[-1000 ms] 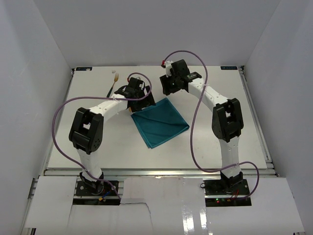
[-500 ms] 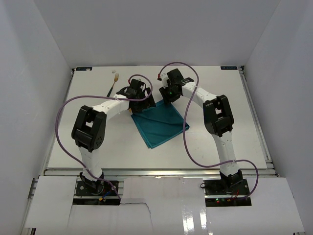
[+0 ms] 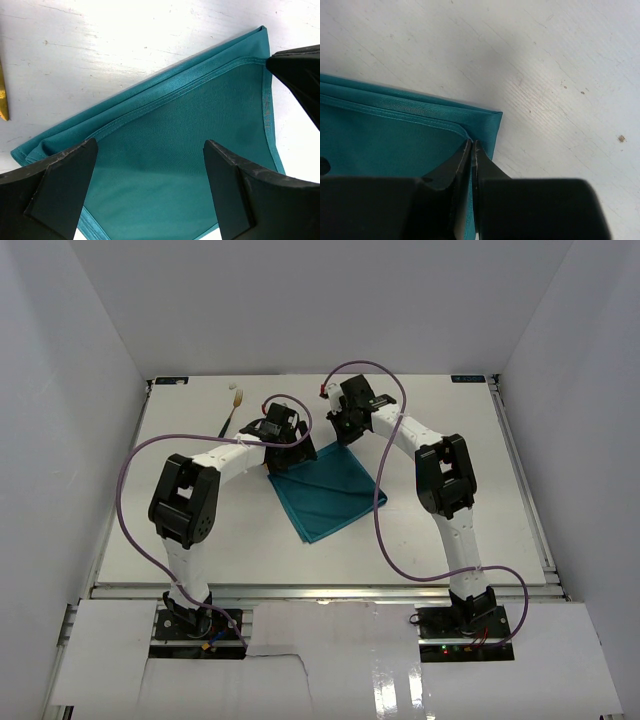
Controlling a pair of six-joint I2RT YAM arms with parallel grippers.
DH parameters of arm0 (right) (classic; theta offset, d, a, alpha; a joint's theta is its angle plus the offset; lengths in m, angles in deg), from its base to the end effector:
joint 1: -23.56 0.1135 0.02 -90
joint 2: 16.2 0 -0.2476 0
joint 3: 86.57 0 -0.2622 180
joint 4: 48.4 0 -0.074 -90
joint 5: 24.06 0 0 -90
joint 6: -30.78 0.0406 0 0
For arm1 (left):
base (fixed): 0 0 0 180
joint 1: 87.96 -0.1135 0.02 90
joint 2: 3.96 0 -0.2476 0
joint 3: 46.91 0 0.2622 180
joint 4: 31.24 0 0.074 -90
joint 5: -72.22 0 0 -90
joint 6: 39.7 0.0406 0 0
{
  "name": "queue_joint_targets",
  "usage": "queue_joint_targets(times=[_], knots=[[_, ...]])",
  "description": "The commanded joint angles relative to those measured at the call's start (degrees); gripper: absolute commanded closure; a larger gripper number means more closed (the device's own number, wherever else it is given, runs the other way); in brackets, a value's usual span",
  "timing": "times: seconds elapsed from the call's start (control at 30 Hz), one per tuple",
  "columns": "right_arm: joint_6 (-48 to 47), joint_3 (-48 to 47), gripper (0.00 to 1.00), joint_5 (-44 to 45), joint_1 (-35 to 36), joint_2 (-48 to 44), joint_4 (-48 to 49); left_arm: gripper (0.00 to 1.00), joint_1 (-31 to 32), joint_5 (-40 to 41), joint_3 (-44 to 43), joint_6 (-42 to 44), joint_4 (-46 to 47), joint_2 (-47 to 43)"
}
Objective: Fold the napkin into a case and place the utensils inside
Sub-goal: Fold the napkin at the center of the board.
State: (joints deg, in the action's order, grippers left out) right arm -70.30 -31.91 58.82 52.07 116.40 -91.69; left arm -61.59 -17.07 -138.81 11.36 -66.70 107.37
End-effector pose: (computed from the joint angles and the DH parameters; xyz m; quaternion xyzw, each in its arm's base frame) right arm 0.4548 0.2528 0.1744 -0.3379 0.8769 0.1088 0.3241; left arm 0.3794 -0.1875 0.1632 -0.1062 0.9475 -0.1578 0.2571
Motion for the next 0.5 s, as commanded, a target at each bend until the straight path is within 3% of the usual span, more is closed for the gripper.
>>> queue_joint_targets(times=[0.0,0.47], knots=[[-0.4,-2.5,0.92,-2.5,-0.1,0.4,1.1,0.02,0.2,1.1,-0.3,0.4,0.2,-1.6],[2.5,-2.1,0.92,-1.5,-0.2,0.7,5.2,0.02,0.2,1.6,-0.7,1.0,-0.2,-3.1]])
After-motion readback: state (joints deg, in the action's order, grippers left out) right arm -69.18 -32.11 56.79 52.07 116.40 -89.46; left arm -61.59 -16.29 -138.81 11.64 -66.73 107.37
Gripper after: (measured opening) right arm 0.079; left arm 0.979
